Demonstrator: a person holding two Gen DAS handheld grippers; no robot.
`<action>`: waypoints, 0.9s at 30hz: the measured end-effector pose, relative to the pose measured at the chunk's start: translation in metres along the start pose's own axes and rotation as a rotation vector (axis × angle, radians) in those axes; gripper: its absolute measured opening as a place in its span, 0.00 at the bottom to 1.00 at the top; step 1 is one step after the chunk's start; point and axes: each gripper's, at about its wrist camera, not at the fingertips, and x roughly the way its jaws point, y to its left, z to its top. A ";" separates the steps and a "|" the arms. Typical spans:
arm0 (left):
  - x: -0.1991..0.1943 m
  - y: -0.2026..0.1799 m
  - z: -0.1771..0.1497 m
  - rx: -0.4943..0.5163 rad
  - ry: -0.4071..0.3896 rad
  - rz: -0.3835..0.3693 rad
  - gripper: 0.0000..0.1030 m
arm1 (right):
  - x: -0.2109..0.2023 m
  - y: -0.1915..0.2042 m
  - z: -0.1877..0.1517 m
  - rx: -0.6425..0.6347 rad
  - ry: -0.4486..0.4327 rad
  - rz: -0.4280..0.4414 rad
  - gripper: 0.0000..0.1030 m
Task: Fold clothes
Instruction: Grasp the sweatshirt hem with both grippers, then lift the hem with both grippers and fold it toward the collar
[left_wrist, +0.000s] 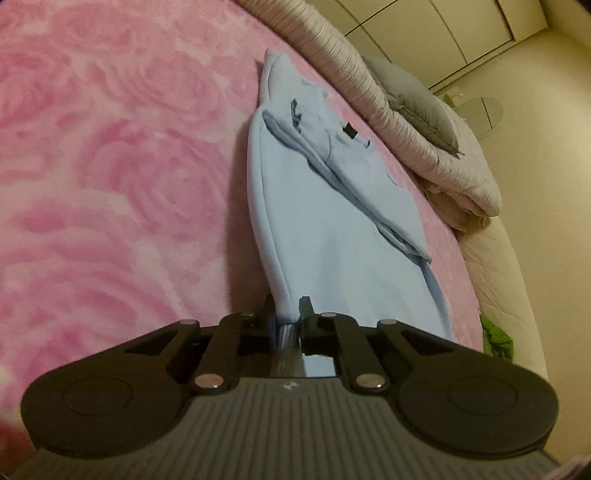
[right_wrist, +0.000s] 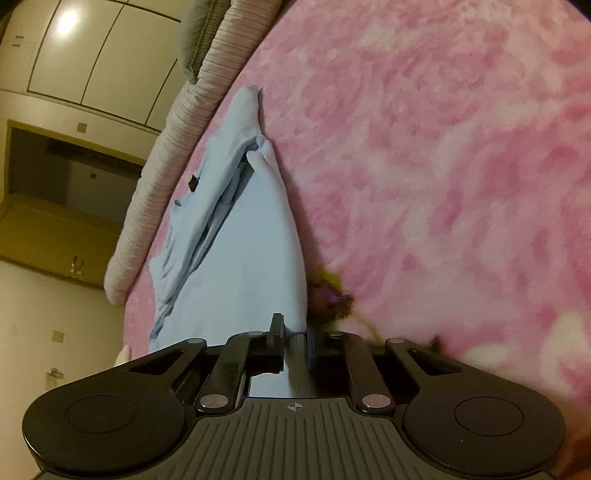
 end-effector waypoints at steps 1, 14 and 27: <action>-0.006 -0.001 -0.002 0.005 -0.014 -0.014 0.06 | -0.002 0.001 -0.001 -0.010 -0.003 -0.006 0.08; -0.121 -0.014 -0.104 -0.015 -0.094 -0.104 0.06 | -0.107 0.032 -0.064 -0.072 -0.042 0.055 0.08; -0.186 -0.024 -0.162 -0.053 -0.072 -0.121 0.06 | -0.184 0.029 -0.139 -0.076 0.004 0.041 0.08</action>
